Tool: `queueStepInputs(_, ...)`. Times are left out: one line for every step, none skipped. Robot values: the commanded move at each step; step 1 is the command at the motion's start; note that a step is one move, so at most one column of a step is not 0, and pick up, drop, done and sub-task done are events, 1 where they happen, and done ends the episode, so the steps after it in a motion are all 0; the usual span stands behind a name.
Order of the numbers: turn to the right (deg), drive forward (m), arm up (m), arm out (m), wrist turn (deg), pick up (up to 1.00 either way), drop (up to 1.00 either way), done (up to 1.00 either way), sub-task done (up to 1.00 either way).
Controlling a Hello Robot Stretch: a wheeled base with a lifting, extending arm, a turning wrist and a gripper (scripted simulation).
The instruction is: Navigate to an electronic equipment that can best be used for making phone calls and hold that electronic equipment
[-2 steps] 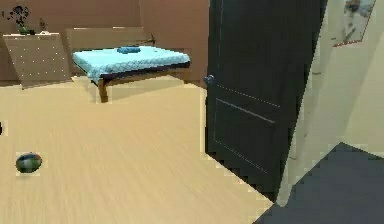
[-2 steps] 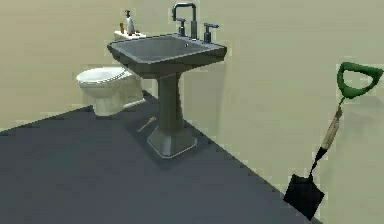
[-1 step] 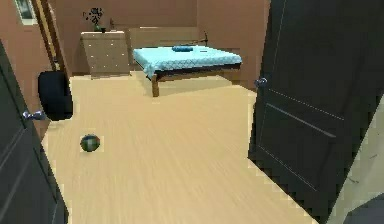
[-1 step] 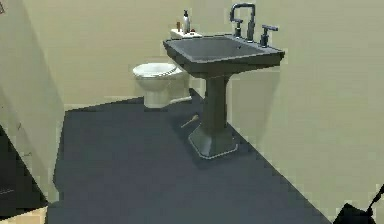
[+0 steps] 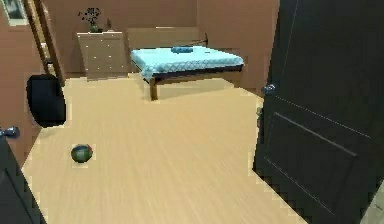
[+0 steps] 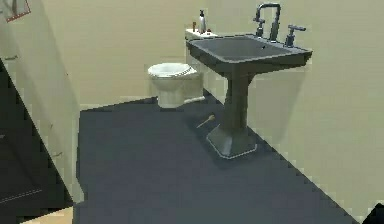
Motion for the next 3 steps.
queueStepInputs(-3.0, 0.0, 0.0, 0.0, 0.0, 0.0, 0.0, 0.0, 0.0)
queueStepInputs(0.0, 0.95, 0.0, 0.0, 0.0, 0.0, 0.0, 0.0, 0.0)
queueStepInputs(-30.0, 0.0, 0.0, 0.0, 0.0, 0.0, 0.0, 0.0, 0.0)
